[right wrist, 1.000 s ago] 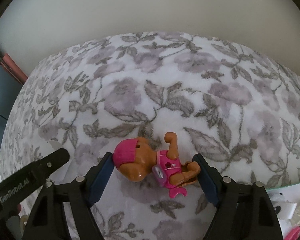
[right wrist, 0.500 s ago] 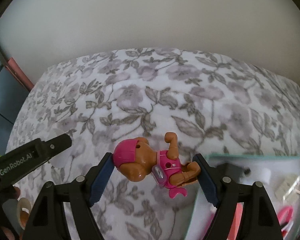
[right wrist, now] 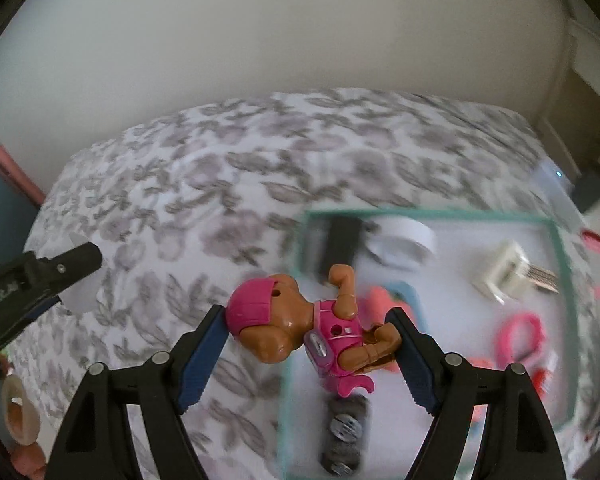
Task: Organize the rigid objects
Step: 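Carry the charger with the left tool while the right tool carries the doll over the tray, then open the left tool to drop the charger while the right tool releases the doll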
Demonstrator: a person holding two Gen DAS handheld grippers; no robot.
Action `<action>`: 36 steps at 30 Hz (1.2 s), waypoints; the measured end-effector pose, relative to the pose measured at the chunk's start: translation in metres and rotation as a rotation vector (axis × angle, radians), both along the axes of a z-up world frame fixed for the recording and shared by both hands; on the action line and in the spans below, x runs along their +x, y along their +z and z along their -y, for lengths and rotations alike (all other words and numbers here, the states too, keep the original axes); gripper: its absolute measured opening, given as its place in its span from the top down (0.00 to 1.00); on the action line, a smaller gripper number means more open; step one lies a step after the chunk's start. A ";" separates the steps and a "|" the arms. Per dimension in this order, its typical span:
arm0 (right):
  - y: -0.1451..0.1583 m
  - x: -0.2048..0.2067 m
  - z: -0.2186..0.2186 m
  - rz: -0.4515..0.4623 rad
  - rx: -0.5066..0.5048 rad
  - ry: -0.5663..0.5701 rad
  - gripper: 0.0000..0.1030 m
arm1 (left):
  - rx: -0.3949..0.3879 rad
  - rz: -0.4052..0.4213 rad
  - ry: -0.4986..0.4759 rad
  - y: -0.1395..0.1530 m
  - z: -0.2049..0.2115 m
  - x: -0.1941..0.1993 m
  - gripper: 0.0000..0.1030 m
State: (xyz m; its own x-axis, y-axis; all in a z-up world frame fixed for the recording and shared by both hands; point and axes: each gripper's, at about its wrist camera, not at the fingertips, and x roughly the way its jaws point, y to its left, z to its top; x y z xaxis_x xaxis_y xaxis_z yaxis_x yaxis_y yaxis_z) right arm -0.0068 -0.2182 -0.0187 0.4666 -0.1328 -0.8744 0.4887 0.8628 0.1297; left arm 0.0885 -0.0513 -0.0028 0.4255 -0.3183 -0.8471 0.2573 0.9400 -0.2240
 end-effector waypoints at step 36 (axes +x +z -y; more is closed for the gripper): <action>-0.048 -0.100 0.071 -0.152 0.102 -0.265 0.20 | 0.016 -0.029 -0.412 -0.041 0.134 -0.103 0.40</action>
